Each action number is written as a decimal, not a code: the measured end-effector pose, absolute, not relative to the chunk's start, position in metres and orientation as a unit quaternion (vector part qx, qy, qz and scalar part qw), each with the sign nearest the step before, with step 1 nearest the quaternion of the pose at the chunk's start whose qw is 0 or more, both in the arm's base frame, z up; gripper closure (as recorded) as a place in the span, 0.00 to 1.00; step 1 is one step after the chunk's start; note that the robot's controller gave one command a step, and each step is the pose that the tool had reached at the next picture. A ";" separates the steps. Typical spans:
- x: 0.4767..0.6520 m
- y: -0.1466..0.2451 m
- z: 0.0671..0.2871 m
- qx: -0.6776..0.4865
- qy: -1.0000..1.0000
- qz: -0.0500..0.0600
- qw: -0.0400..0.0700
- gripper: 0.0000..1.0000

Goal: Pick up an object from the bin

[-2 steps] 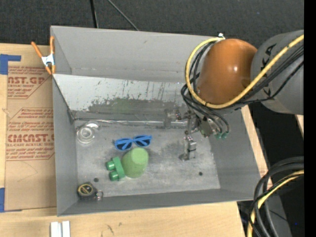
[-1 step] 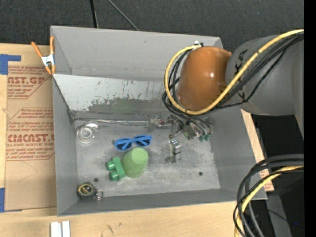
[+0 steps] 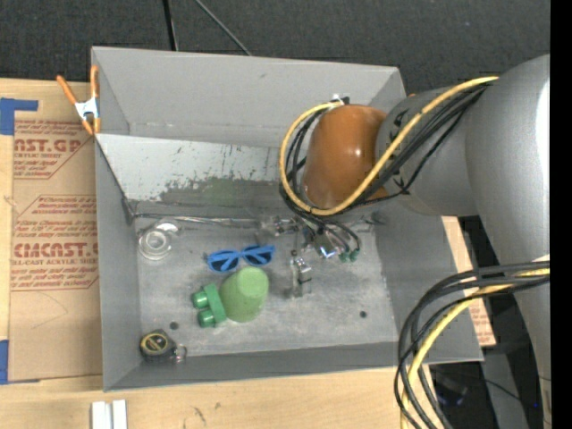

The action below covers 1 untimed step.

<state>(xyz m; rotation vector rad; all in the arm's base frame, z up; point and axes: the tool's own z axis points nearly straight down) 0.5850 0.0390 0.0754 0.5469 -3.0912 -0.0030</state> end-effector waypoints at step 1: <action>0.586 0.039 0.081 0.174 -0.985 -0.001 -0.002 1.00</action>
Offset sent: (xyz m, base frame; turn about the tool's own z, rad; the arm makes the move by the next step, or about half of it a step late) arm 0.0000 0.0000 0.0000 0.0000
